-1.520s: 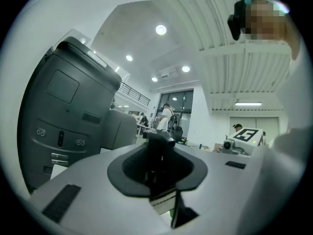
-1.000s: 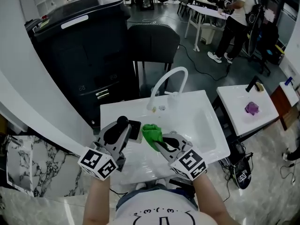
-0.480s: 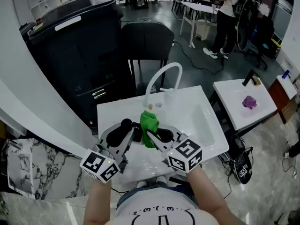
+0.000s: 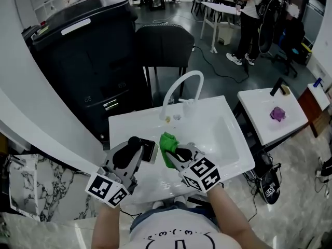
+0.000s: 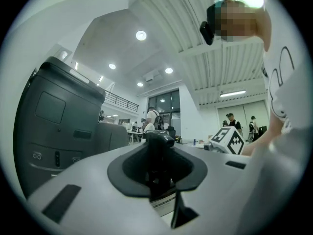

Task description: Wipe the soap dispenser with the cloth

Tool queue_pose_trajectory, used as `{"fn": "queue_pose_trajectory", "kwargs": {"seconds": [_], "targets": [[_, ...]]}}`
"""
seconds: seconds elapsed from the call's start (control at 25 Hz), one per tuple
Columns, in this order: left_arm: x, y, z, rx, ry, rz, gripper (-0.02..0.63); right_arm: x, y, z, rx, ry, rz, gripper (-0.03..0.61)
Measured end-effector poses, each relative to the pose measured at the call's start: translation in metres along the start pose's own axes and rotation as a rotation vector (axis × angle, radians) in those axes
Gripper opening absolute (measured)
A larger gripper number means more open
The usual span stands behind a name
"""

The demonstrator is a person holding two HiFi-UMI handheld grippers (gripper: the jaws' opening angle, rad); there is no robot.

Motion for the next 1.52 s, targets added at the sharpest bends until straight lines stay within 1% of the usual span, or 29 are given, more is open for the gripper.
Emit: {"fn": "queue_pose_trajectory", "kwargs": {"seconds": [0.08,0.16,0.24,0.36,0.44,0.52,0.6,0.68,0.76,0.84,0.92,1.04,1.16,1.32,1.4,1.52], "targets": [[0.002,0.001,0.0,-0.014,-0.008,-0.076,0.091,0.011,0.005,0.005,0.029,-0.009,-0.016,0.048],[0.008,0.003,-0.001,-0.035,-0.03,-0.179,0.091,0.02,0.014,0.009,0.077,0.01,-0.037,0.048],[0.017,0.005,-0.004,-0.057,-0.067,-0.303,0.091,0.025,0.025,0.014,0.137,0.053,-0.062,0.048],[0.031,0.005,-0.008,-0.102,-0.127,-0.515,0.091,0.03,0.043,0.021,0.222,0.131,-0.081,0.048],[0.041,0.003,-0.01,-0.103,-0.165,-0.651,0.091,0.03,0.054,0.024,0.261,0.181,-0.062,0.048],[0.051,-0.004,-0.011,-0.094,-0.216,-0.822,0.092,0.03,0.064,0.025,0.282,0.226,-0.027,0.048],[0.06,-0.014,-0.011,-0.11,-0.264,-0.979,0.092,0.028,0.07,0.026,0.291,0.272,0.016,0.048],[0.067,-0.021,-0.01,-0.119,-0.308,-1.069,0.094,0.023,0.071,0.027,0.284,0.331,0.061,0.048],[0.074,-0.026,-0.009,-0.123,-0.35,-1.131,0.094,0.017,0.07,0.026,0.262,0.396,0.104,0.048],[0.079,-0.031,-0.009,-0.132,-0.387,-1.179,0.094,0.015,0.068,0.023,0.239,0.456,0.123,0.048],[0.08,-0.033,-0.009,-0.143,-0.405,-1.196,0.094,0.017,0.065,0.021,0.219,0.506,0.117,0.048],[0.08,-0.034,-0.013,-0.155,-0.41,-1.213,0.095,0.024,0.063,0.014,0.196,0.548,0.1,0.048],[0.083,-0.033,-0.016,-0.155,-0.419,-1.227,0.095,0.032,0.062,0.002,0.187,0.578,0.057,0.048],[0.088,-0.033,-0.017,-0.15,-0.435,-1.247,0.096,0.039,0.057,-0.019,0.184,0.624,-0.046,0.048],[0.089,-0.033,-0.017,-0.153,-0.435,-1.249,0.097,0.041,0.054,-0.028,0.182,0.629,-0.088,0.048],[0.089,-0.034,-0.019,-0.156,-0.427,-1.249,0.098,0.042,0.05,-0.037,0.179,0.614,-0.121,0.048]]}}
Point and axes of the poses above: the fingertips, and each gripper's own axes: z backward along the fingers, x to its right, y out of its top, the point moved 3 cm from there along z, backward along the fingers, and after that the axes turned 11 degrees about z, right-handed, at the moved point
